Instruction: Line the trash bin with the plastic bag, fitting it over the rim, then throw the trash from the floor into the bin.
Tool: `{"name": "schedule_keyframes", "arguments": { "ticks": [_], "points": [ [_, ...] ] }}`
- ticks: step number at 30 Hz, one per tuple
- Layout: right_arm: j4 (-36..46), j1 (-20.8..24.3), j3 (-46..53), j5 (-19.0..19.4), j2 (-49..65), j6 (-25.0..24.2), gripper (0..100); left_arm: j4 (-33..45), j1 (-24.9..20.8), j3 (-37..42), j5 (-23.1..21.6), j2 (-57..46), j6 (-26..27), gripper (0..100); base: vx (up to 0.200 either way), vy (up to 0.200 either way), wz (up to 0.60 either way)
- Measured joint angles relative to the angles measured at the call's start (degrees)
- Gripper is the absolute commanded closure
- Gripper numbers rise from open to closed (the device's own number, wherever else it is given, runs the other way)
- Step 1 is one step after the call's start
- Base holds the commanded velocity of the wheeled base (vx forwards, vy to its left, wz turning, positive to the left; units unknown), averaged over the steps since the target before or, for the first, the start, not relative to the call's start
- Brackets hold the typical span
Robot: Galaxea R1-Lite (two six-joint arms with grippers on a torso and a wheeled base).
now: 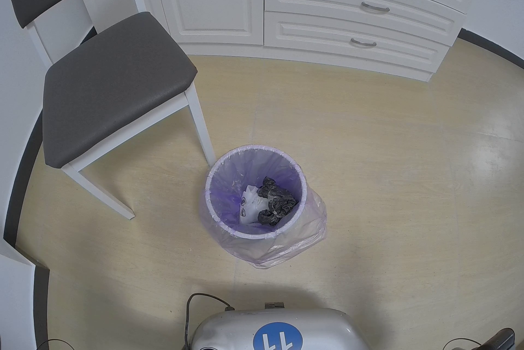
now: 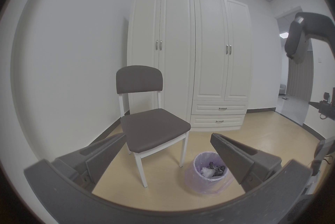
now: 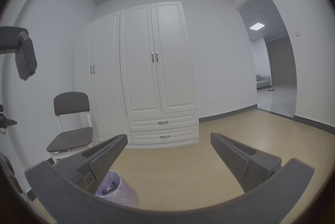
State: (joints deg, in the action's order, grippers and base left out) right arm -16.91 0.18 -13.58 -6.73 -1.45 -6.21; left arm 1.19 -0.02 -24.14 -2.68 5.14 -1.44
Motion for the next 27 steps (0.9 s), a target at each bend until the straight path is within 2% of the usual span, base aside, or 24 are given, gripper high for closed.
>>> {"name": "schedule_keyframes", "arguments": {
  "ticks": [6, 12, 15, 18, 19, 21, 24, 27],
  "points": [
    [-0.1, 0.0, -3.3, 2.5, 0.7, 0.4, 0, 4.2, -0.1, -6.8, 0.5, -3.2, 0.0, 0, 0.0, 0.0, 0.0],
    [-0.9, 0.0, -4.7, 1.5, 0.8, 4.4, 0, 4.3, -0.1, -9.5, 1.4, -4.0, 0.5, 0, 0.0, 0.0, 0.0],
    [-4.7, 0.0, -4.2, 0.0, 0.8, 6.5, 0, 3.5, -0.1, -9.6, 2.8, -4.2, 0.6, 0, 0.0, 0.0, 0.0],
    [-11.9, 0.0, -1.0, -0.5, 0.8, 8.4, 0, -2.5, 0.0, -7.3, 5.2, -4.4, 0.6, 0, 0.0, 0.0, 0.0],
    [-12.2, 0.0, -0.9, -0.5, 0.8, 8.4, 0, -2.9, 0.0, -7.1, 5.3, -4.4, 0.6, 0, 0.0, 0.0, 0.0],
    [-15.6, 0.0, 1.9, -0.6, 0.8, 9.3, 0, -8.5, 0.0, -4.5, 6.5, -4.4, 0.6, 0, 0.0, 0.0, 0.0],
    [-19.2, 0.0, 6.1, -0.7, 0.8, 10.1, 0, -18.3, 0.0, 2.3, 8.2, -4.4, 0.5, 0, 0.0, 0.0, 0.0],
    [-20.1, 0.0, 8.8, -0.7, 0.8, 10.1, 0, -22.1, 0.0, 8.5, 9.1, -4.4, 0.2, 0, 0.0, 0.0, 0.0]
  ]
}}
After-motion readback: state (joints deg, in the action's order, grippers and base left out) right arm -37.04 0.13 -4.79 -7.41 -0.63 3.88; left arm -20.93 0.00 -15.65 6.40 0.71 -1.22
